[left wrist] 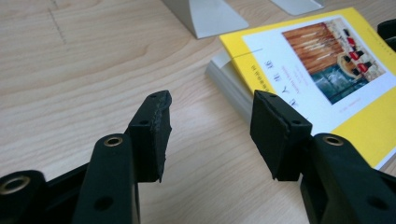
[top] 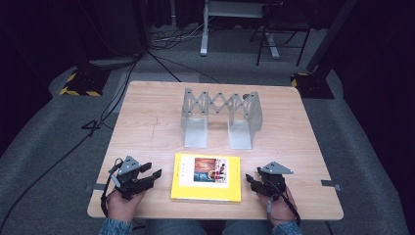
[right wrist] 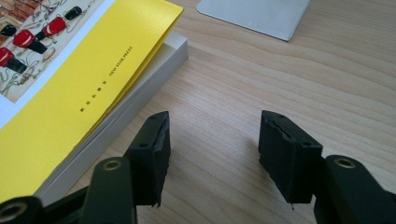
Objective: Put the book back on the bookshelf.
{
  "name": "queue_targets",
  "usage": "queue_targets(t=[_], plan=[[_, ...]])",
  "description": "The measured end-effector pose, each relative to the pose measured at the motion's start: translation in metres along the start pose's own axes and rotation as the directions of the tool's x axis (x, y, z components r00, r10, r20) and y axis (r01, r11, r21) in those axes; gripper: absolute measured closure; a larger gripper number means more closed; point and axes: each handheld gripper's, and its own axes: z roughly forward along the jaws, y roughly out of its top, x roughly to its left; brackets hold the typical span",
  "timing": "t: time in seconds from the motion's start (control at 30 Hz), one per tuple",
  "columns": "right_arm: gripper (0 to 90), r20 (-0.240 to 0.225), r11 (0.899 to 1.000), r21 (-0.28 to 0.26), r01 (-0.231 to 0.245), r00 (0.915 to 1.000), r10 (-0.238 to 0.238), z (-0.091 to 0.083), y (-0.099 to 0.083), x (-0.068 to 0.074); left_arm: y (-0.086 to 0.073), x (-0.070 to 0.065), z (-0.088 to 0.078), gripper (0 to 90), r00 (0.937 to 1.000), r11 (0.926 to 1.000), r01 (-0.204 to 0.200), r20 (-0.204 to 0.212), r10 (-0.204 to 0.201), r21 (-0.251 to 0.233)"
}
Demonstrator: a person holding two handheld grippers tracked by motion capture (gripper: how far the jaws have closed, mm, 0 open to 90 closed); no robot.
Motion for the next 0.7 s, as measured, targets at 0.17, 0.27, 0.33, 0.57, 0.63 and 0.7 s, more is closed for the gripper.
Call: queue_targets(t=[0.17,0.27,0.33,0.57,0.63,0.7], plan=[[43.6,0.0,1.0,0.0,-0.001,1.0,0.001,0.0,0.0,0.002,0.01,-0.006,0.013,49.8,0.9988,0.9939,0.028,0.038,-0.032,0.106],[43.6,-0.006,1.0,0.0,0.005,1.0,-0.005,0.001,0.001,0.005,0.013,-0.014,0.022,48.6,0.9988,0.9899,-0.004,0.048,-0.003,0.142],[43.6,-0.008,1.0,0.0,0.009,0.9999,-0.009,0.002,0.001,0.008,0.016,-0.018,0.028,46.5,0.9972,0.987,-0.006,0.075,-0.006,0.161],[43.6,-0.018,1.0,0.0,0.017,0.9997,-0.017,0.003,0.002,0.013,0.021,-0.022,0.051,40.2,0.9906,0.9686,0.018,0.127,-0.051,0.248],[43.6,-0.019,1.0,-0.001,0.017,0.9997,-0.017,0.003,0.002,0.014,0.021,-0.021,0.053,40.2,0.9901,0.966,0.021,0.129,-0.056,0.258],[43.5,-0.022,1.0,-0.001,0.017,0.9996,-0.017,0.003,0.003,0.015,0.022,-0.019,0.057,39.4,0.986,0.9672,0.037,0.148,-0.076,0.251]])
